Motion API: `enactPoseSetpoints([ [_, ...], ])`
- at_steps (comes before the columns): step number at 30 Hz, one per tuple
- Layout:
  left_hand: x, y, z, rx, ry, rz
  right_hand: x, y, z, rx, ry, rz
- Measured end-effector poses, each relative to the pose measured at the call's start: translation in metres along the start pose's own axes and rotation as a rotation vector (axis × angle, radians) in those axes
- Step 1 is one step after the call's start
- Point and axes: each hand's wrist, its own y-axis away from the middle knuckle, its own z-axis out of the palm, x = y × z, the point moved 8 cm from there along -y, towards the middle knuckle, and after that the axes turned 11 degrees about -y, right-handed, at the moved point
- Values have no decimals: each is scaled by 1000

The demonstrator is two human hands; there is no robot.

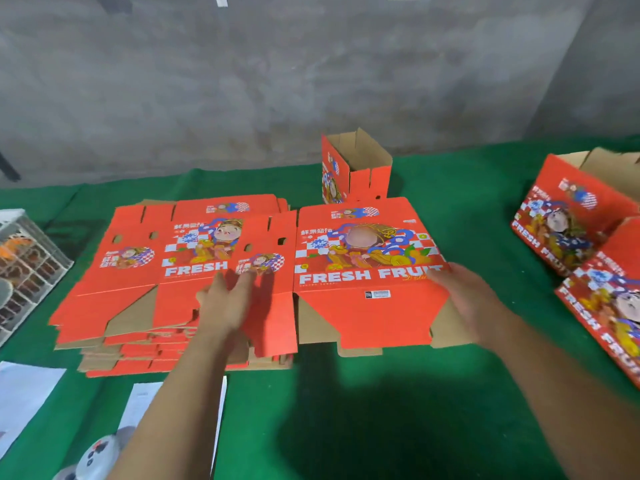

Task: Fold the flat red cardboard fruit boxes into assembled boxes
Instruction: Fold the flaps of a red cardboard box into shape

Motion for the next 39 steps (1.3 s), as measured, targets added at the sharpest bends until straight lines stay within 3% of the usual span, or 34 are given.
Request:
enactPoseSetpoints([
  [2,12,10,3,-42,137,43,-10,8,-2,-45,28,-38],
  [6,42,42,33,-282,233,108,-12,23,11,-320,168,24],
  [10,67,67,67,-382,284,157,-26,23,-20,-218,310,84],
  [14,69,86,98,-542,246,225,-50,22,-60,-274,373,96],
  [19,70,99,122,-627,110,293,-46,7,-79,-221,251,105],
  [22,75,98,128,-650,76,326,-33,4,-64,-322,168,73],
  [28,85,82,126,-581,32,384,-10,-8,-53,-389,114,175],
  [31,84,81,129,-579,115,382,-10,-14,-56,-429,250,116],
  [34,81,80,131,-452,270,351,-25,-28,-74,-127,216,-91],
  [36,69,70,128,-295,476,215,-25,-32,-92,59,59,-178],
  [39,57,56,122,-125,758,84,-26,-25,-100,143,35,-347],
])
